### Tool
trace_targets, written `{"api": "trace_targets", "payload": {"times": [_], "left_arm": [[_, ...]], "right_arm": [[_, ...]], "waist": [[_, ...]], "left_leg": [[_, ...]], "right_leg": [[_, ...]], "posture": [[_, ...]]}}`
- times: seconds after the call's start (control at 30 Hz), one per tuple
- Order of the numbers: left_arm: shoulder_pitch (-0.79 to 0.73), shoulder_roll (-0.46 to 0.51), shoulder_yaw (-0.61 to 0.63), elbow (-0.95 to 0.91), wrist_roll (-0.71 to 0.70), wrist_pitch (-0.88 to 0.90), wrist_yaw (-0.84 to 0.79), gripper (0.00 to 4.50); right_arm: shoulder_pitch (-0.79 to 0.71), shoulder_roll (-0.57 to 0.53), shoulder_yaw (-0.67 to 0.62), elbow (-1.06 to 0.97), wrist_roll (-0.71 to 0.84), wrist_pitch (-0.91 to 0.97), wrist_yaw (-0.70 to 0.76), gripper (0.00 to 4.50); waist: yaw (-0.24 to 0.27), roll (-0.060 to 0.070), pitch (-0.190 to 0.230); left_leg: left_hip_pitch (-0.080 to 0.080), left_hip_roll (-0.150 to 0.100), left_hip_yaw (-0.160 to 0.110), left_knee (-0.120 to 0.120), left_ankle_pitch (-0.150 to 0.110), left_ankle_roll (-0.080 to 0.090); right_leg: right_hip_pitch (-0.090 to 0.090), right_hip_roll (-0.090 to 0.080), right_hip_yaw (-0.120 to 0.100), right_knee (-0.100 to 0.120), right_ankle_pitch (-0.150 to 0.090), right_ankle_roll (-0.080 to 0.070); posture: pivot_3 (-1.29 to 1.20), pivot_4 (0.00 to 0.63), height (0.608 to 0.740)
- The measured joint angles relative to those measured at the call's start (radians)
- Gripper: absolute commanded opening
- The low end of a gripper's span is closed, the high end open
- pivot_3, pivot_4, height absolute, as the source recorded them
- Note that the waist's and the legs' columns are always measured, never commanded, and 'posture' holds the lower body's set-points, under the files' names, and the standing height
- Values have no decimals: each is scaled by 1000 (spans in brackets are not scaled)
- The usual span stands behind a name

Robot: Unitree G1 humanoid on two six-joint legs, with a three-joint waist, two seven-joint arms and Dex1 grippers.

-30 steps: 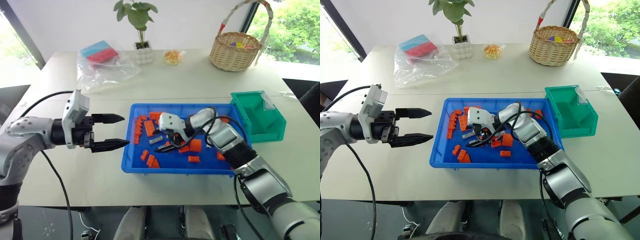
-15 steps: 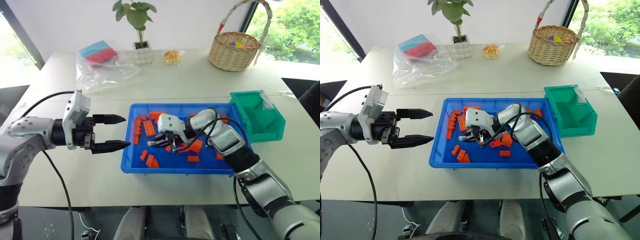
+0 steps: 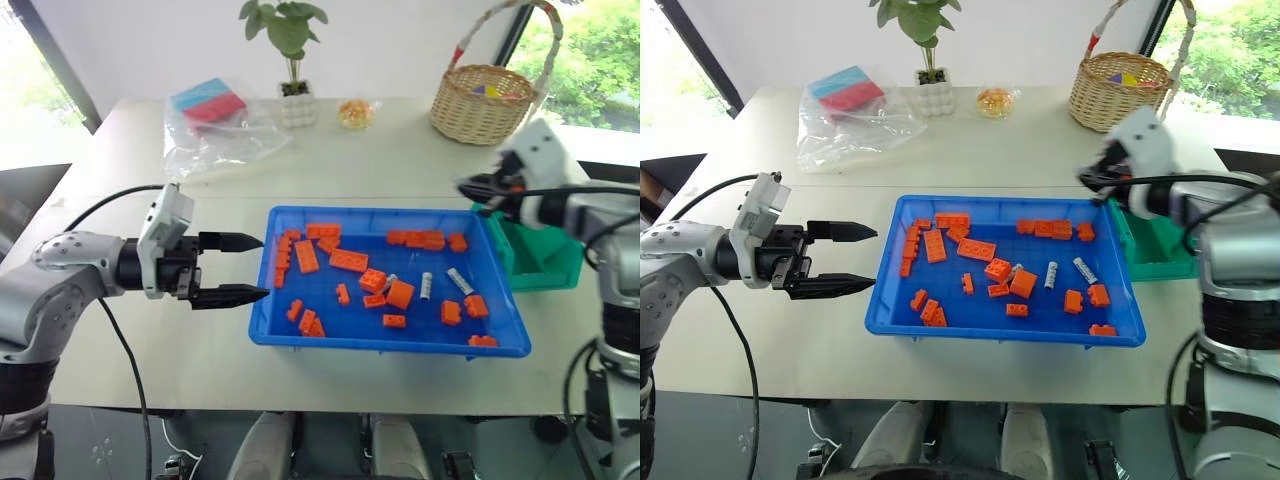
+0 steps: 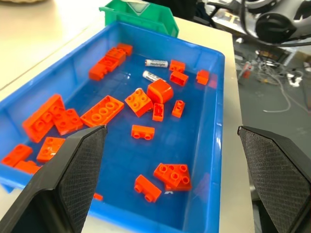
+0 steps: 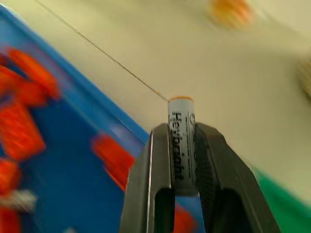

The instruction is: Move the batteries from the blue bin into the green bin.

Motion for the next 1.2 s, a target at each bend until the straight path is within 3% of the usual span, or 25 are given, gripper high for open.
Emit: {"api": "trace_targets", "payload": {"times": [0.2, 0.23, 0.4, 0.6, 0.73, 0.97, 1.0, 1.07, 1.2], "left_arm": [[-33, -17, -18, 40, 26, -32, -8, 4500], [-38, -21, -23, 40, 29, -35, -10, 4500], [-40, -29, -30, 51, 34, -35, -12, 4500], [-45, -29, -30, 52, 34, -34, -11, 4500], [-56, -29, -30, 52, 34, -34, -11, 4500], [-59, -29, -30, 52, 34, -32, -2, 4500], [-60, -29, -30, 51, 34, -31, 0, 4500], [-60, -29, -30, 51, 34, -31, 1, 4500], [-59, -28, -28, 47, 33, -29, 5, 4500]], "right_arm": [[140, -29, -61, 6, 16, 2, -45, 90], [145, -29, -61, 6, 23, 2, -53, 1105], [165, -29, -61, 47, 18, -32, -113, 3394], [88, -22, -64, 25, 70, -14, -136, 3394], [43, 41, -43, -160, 206, 25, -90, 3394], [42, 125, 144, -247, 277, 130, -127, 3394], [45, 147, 169, -259, 279, 157, -146, 3939], [50, 186, 199, -275, 291, 201, -177, 4433], [74, 226, 254, -324, 314, 265, -217, 4433]], "waist": [[-19, 0, 0], [-19, 0, 0], [-14, 0, 0], [-19, 1, 0], [-17, 1, 0], [-12, -1, 1], [-13, -1, 1], [-14, -1, 1], [-15, -1, 1]], "left_leg": [[0, 1, 1, 2, 0, 0], [0, 1, 1, 2, 0, 0], [0, 0, 1, 2, 0, 0], [0, 1, 1, 2, 0, 0], [0, 2, -1, 1, 0, 0], [0, 0, -2, 3, 0, 0], [0, 0, -2, 3, 0, 0], [0, 0, -3, 2, 0, 0], [0, 0, -3, 2, 0, 0]], "right_leg": [[0, 0, 0, 1, -1, -1], [0, 0, 0, 1, -1, -1], [0, 0, 0, 1, -1, -1], [0, 1, 0, 1, -1, -1], [0, 1, -1, 1, -1, -1], [2, 0, -1, 0, -1, -1], [2, 0, -1, 0, -1, -1], [1, 0, -1, 0, -1, -1], [1, 1, -1, 1, -1, -1]], "posture": [[0, 150, 702], [0, 150, 702], [0, 150, 702], [0, 150, 702], [0, 150, 702], [0, 150, 702], [0, 150, 702], [0, 150, 702], [0, 150, 702]]}}
